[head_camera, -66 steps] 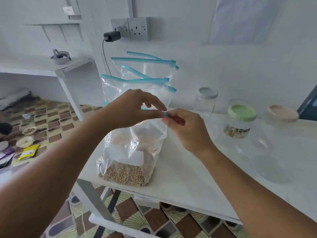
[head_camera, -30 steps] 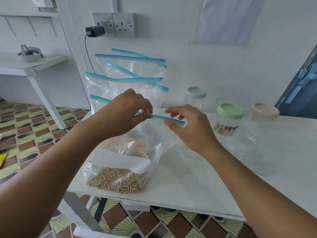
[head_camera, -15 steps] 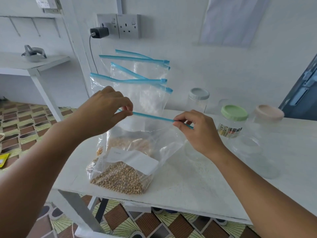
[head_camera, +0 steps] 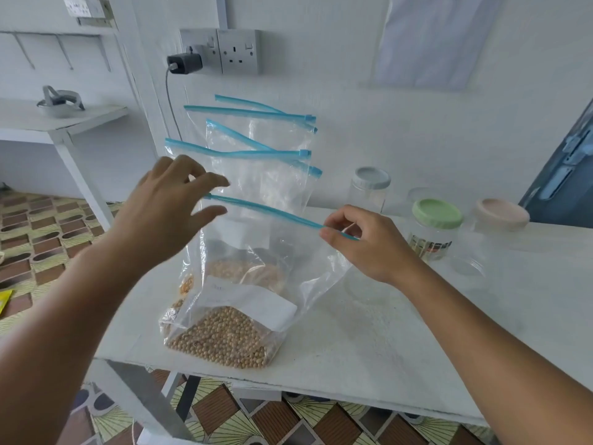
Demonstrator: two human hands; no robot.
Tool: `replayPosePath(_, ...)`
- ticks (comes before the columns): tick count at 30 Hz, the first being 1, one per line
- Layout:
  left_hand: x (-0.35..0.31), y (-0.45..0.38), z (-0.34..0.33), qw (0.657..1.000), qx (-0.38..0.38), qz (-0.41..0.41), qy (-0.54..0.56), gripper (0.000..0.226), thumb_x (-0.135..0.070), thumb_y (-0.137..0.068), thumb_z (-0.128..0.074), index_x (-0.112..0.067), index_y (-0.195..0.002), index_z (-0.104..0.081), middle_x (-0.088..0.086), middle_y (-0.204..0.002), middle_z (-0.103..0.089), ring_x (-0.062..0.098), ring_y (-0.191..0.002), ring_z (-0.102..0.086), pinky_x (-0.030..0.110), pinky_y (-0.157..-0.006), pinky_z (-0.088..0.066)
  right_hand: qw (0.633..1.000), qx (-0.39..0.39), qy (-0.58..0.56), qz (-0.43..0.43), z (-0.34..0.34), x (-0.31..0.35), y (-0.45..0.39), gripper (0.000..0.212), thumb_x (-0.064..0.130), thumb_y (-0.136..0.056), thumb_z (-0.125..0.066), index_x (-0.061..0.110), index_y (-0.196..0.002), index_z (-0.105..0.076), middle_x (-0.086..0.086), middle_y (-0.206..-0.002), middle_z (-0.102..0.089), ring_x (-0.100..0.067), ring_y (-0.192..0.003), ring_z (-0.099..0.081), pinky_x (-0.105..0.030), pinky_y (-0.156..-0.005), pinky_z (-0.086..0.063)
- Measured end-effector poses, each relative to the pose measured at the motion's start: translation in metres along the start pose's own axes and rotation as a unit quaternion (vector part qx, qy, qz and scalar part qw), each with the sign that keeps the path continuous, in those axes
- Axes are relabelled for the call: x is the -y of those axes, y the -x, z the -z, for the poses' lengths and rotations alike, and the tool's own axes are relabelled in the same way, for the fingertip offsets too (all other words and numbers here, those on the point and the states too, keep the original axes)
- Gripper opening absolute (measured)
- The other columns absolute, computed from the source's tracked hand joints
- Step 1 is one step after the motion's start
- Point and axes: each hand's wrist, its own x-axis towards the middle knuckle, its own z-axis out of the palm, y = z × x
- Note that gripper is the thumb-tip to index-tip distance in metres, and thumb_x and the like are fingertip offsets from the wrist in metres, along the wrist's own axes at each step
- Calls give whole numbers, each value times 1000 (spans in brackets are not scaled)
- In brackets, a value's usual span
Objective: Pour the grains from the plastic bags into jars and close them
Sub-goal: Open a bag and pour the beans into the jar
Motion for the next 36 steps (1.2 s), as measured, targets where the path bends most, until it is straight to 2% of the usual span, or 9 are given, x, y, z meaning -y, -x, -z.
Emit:
replayPosePath(5,-27,14,-14,998,38,20,-49,69,-39,-91,-73,-29,-154,-48,15,-108,-52,32,-94,-52,49,-76,-55,995,95,29,-10,3,23,-8,20,48,-95,-69,37,-112,-73,13,-90,-69,-3,-76,-65,-25,-71,-48)
replayPosePath(8,-26,12,-19,998,28,42,-23,42,-33,-96,-69,-27,-137,-65,10,-98,-48,28,-83,-51,45,-68,-55,990,139,15,-9,5,29,-5,16,39,-98,-68,26,-96,-76,4,-79,-70,-14,-65,-67,-30,-69,-53)
replayPosePath(12,-36,6,-16,996,-41,57,59,17,-23,-102,-62,-15,-115,-72,8,-88,-47,32,-60,-50,41,-56,-48,980,170,-98,-29,16,35,8,19,28,-101,-65,12,-97,-75,6,-67,-62,-14,-60,-63,-35,-84,-53)
replayPosePath(18,-71,-28,-12,975,-103,69,185,16,-18,-105,-58,-12,-111,-71,9,-88,-55,30,-72,-55,40,-68,-46,946,147,-287,-32,43,45,25,22,4,-101,-58,-17,-100,-62,-6,-60,-59,-18,-49,-57,-55,-88,-56)
replayPosePath(20,-84,-43,-11,968,-102,70,217,16,-21,-106,-55,-14,-111,-69,8,-88,-57,30,-72,-60,39,-72,-50,937,119,-325,-35,50,47,30,20,2,-101,-56,-16,-97,-61,-6,-59,-58,-15,-48,-54,-35,-63,-58)
replayPosePath(23,-105,-65,-5,954,-87,82,274,14,-23,-107,-53,-18,-109,-66,8,-87,-61,15,-68,-65,11,-69,-43,912,72,-400,-63,59,43,36,21,1,-100,-54,-5,-85,-67,-5,-60,-56,-10,-48,-52,-20,-50,-45)
replayPosePath(27,-134,-96,-3,934,-69,79,343,11,-24,-106,-54,-20,-104,-65,7,-80,-67,4,-64,-68,11,-63,-44,873,36,-480,-76,68,40,41,22,-1,-100,-50,1,-85,-66,-11,-66,-52,-15,-51,-52,-25,-53,-53)
replayPosePath(32,-165,-118,-23,878,-13,97,469,11,-20,-105,-58,-17,-104,-69,0,-70,-64,5,-63,-71,18,-69,-55,889,37,-451,-76,72,26,38,10,6,-97,-56,1,-91,-62,-13,-61,-57,-24,-49,-56,-53,-86,-48)
replayPosePath(36,-161,-107,-40,898,34,69,434,35,-21,-104,-62,-32,-137,-59,-8,-91,-65,5,-73,-73,26,-81,-61,902,20,-418,-108,69,12,38,18,22,-99,-63,11,-89,-72,-10,-76,-65,-23,-66,-62,-48,-79,-51)
